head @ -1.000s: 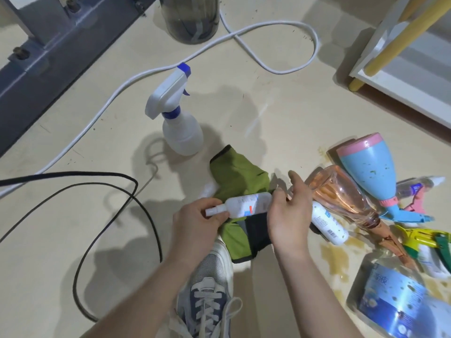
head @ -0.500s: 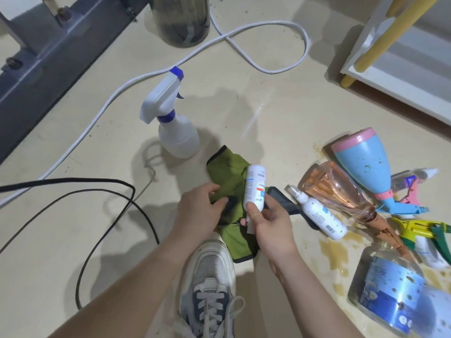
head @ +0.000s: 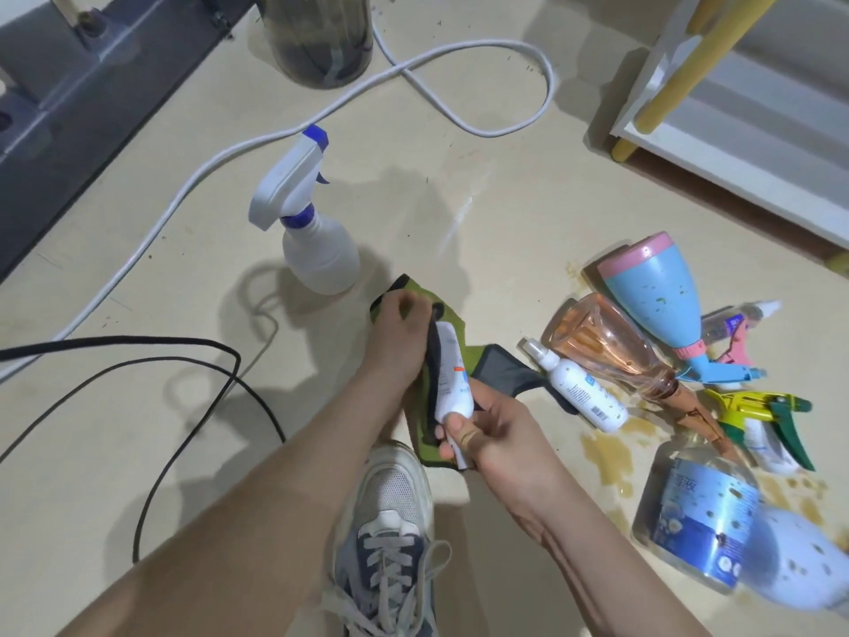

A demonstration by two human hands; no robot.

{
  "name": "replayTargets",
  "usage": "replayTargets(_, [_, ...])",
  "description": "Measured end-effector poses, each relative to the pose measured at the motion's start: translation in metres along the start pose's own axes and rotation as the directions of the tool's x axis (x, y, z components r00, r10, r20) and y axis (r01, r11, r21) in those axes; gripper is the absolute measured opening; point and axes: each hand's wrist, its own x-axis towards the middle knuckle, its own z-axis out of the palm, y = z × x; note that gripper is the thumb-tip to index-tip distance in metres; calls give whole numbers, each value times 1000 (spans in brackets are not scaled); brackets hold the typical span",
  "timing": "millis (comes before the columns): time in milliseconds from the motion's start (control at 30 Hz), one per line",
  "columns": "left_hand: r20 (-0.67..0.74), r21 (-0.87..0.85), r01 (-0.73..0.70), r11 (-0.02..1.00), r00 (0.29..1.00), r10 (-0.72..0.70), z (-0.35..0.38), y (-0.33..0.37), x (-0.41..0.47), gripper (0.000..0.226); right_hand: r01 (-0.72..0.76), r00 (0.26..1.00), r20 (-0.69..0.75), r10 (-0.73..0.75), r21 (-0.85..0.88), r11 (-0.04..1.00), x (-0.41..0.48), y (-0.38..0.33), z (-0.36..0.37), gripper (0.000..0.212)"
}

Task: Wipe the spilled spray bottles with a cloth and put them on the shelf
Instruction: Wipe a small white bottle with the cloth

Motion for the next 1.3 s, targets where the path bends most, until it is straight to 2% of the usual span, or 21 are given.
replayTargets(67, [51,-270,100,958,995,-89,-2,7,-9,26,17,999,29,-20,90,996,-5,-6,4,22])
replayTargets(133, [80,-316,72,946,996,-50,2,9,-27,34,-3,999,41,-7,248,969,-4,-16,7,22])
replayTargets(200, [92,-289,2,957,995,26,4,6,-51,32,10,999,-44,5,337,941,6,-23,9,23])
replayTargets(267, [107,-216,-86,973,988,111,1,1,-64,22,25,993,-118,10,296,955,15,-27,5,24])
replayTargets(367, [131,-12,-335,942,934,333,-9,-9,-64,25,18,999,-44,-10,193,981,13,-30,0,29])
replayTargets(433, [135,13,-435,900,893,430,-9,-6,-58,37,10,1000,23,-14,146,989,2,-29,-1,33])
replayTargets(500, [136,-92,-356,930,921,366,-5,7,-50,49,56,995,76,-61,65,996,-12,-27,4,35])
replayTargets(567, [139,-206,-180,962,968,211,-3,20,-41,53,170,985,3,-171,-158,973,-20,-25,7,36])
replayTargets(633, [112,-345,80,935,993,-43,-4,34,-35,30,240,946,-74,-316,-494,836,-23,-27,6,50])
replayTargets(700, [50,-407,200,891,979,-196,-4,41,-36,34,224,913,-81,-400,-720,657,-21,-34,6,64])
replayTargets(733, [27,-411,186,892,981,-192,-2,39,-39,39,222,907,-88,-413,-732,644,-19,-38,6,66])
replayTargets(800, [33,-367,133,921,991,-130,3,31,-50,45,230,929,-100,-356,-598,768,-14,-46,6,60])
replayTargets(900, [152,-367,120,922,986,-68,2,22,-71,27,156,978,-53,-202,-459,875,-12,-63,1,63])
replayTargets(933, [178,-391,136,910,982,-70,-1,18,-72,19,128,991,33,-132,-550,825,-14,-68,-4,63])
replayTargets(1000, [189,-380,143,914,979,-75,-10,17,-73,11,188,978,205,-28,-822,538,-22,-77,-18,49])
replayTargets(1033, [193,-374,141,917,979,-72,-14,18,-71,15,210,977,207,-57,-863,459,-25,-84,-25,39])
replayTargets(1067, [222,-402,158,902,972,-71,-18,19,-69,20,211,975,150,-161,-847,488,-23,-89,-32,31])
replayTargets(1133, [372,-485,266,833,925,-79,-24,26,-68,29,216,931,-83,-357,-664,716,-11,-98,-40,30])
replayTargets(1167, [442,-489,313,814,894,-78,-26,31,-68,33,198,935,-152,-321,-528,826,0,-99,-43,36])
replayTargets(1233, [462,-467,312,828,884,-72,-30,42,-65,34,3,999,-50,-14,-202,979,14,-100,-35,54])
replayTargets(1300, [359,-471,207,858,933,-28,-29,50,-58,32,-158,985,88,149,109,981,22,-88,-22,76])
